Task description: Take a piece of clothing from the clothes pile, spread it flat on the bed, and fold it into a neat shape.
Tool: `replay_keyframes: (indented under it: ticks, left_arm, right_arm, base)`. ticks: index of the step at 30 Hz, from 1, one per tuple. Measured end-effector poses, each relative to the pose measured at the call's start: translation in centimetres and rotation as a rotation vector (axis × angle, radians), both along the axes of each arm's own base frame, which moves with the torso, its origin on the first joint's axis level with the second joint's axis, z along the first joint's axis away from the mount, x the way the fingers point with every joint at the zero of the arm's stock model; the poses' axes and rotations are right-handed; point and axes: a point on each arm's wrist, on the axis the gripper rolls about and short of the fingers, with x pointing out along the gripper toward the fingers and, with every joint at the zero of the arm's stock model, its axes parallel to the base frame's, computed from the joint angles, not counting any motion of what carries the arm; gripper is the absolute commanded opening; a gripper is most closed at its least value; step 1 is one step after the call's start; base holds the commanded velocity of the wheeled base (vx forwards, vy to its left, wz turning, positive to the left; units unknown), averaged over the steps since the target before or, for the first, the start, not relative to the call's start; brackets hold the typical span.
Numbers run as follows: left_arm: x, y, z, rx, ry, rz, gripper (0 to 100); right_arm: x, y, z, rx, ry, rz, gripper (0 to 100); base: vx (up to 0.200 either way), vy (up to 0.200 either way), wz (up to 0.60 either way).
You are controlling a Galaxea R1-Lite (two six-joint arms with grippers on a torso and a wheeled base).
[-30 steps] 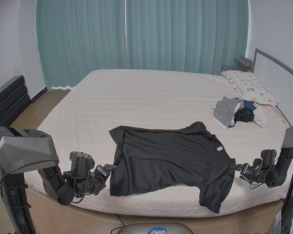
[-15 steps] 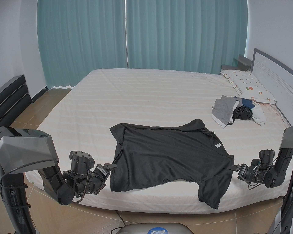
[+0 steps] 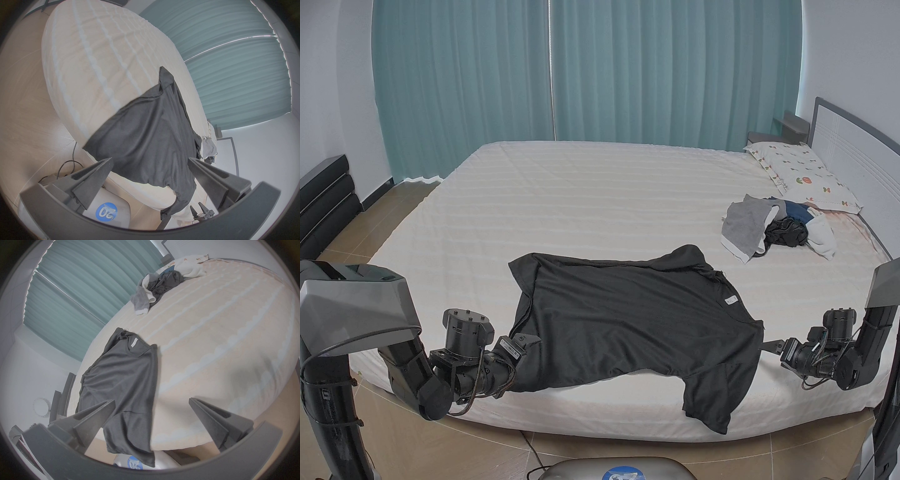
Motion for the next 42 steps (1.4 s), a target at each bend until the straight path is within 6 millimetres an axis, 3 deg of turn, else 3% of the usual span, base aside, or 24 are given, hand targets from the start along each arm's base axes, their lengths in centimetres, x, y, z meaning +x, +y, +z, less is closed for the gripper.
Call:
replay_keyframes:
  ticks: [7, 17, 25, 36, 42]
  left_arm:
    - [-0.2, 0.2, 0.3, 0.015, -0.003, -0.001, 100]
    - [-1.3, 1.5, 0.2, 0.207, 0.062, -0.076, 100]
    - [-1.5, 2.1, -1.4, 0.382, 0.069, -0.075, 100]
    - [-1.3, 1.9, -3.9, 0.43, 0.108, -0.101, 100]
    - [-0.7, 1.6, -4.2, 0.416, 0.061, -0.093, 100]
  right_arm:
    - [0.1, 2.2, -0.6, -0.017, -0.007, 0.023, 100]
    - [-0.4, 4.9, -1.4, 0.014, 0.039, 0.058, 100]
    - [-0.5, 5.3, -1.8, 0.012, 0.028, 0.069, 100]
    - [-0.7, 5.5, -2.3, 0.011, 0.041, 0.075, 100]
    - [-0.7, 5.5, -2.3, 0.011, 0.042, 0.077, 100]
  base:
    - [0.0, 0.0, 0.0]
    - [0.0, 0.0, 0.0]
    - [0.0, 0.0, 0.0]
    - [0.0, 0.0, 0.0]
    - [0.0, 0.0, 0.0]
